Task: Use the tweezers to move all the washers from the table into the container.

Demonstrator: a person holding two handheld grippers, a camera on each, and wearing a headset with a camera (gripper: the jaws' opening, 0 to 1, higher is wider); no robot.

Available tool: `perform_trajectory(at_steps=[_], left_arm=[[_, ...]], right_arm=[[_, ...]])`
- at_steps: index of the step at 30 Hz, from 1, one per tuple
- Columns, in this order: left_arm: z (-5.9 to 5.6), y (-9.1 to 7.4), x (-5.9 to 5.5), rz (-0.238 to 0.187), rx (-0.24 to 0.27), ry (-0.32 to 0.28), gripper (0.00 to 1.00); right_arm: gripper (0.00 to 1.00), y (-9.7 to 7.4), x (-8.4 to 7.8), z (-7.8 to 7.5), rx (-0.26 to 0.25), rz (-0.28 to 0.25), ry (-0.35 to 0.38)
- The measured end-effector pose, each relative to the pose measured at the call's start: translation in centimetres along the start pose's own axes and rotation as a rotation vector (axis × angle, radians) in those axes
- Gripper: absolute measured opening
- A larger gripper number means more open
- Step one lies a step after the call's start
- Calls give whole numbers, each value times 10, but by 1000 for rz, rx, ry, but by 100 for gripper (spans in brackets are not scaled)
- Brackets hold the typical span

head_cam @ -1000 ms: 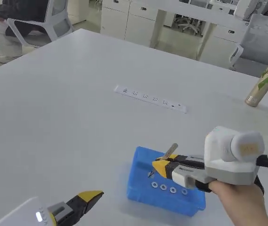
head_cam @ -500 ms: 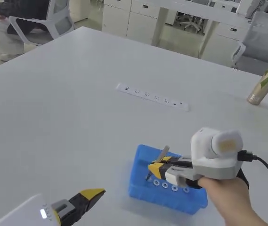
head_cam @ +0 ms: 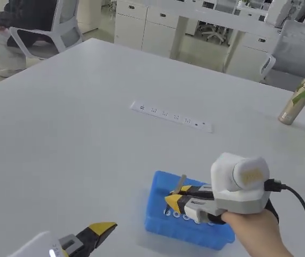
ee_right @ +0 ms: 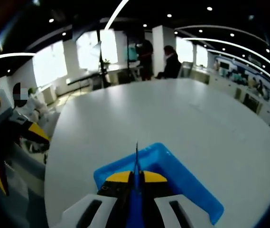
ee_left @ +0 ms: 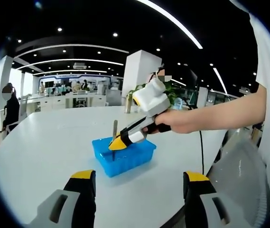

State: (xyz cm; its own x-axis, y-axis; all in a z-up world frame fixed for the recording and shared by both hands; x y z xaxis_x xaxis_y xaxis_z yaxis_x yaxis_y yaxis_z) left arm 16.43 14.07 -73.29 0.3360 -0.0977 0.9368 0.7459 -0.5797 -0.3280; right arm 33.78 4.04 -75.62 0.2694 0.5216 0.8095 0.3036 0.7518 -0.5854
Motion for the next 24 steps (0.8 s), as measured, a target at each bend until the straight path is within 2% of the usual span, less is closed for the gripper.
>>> perform_trajectory(at_steps=[4, 7, 9, 11, 12, 14, 17, 20, 24], left_arm=[[0, -1, -1, 10, 1, 4, 75], [-1, 1, -3, 34, -14, 8, 75], [-2, 1, -5, 50, -30, 6, 75], [-3, 1, -5, 58, -41, -1, 74], [-3, 1, -5, 63, -47, -6, 74], [-1, 0, -5, 63, -48, -10, 72], [1, -1, -4, 53, -54, -36, 70], [3, -1, -6, 67, -53, -32, 68], [2, -1, -5, 65, -78, -30, 65]], right_arm=[[4, -16, 11, 6, -8, -55, -16], [4, -35, 18, 16, -10, -91, -39], [4, -41, 18, 17, -10, -94, -45], [4, -56, 16, 26, -3, -100, -43], [3, -61, 16, 30, -5, -98, -45], [4, -72, 9, 37, -46, -64, -58], [3, -83, 1, 50, -32, -71, -33], [3, -92, -8, 60, -38, -53, -33], [4, -99, -19, 68, -30, -32, -35]])
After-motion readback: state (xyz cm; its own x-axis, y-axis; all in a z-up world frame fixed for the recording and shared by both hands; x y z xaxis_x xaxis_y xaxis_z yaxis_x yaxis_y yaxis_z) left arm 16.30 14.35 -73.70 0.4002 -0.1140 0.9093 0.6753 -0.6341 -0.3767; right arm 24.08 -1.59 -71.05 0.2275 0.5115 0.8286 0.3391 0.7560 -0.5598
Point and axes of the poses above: the centre of the closed fingertips' face, and the gripper's own axes: y roughly forward along the fingers, z roughly to its left, x roughly out of its top, the point moved 7 cm from there along -y, roughly backward along the fingers, and after that the axes turned 1 degree about -x, right-handed, at the moved point
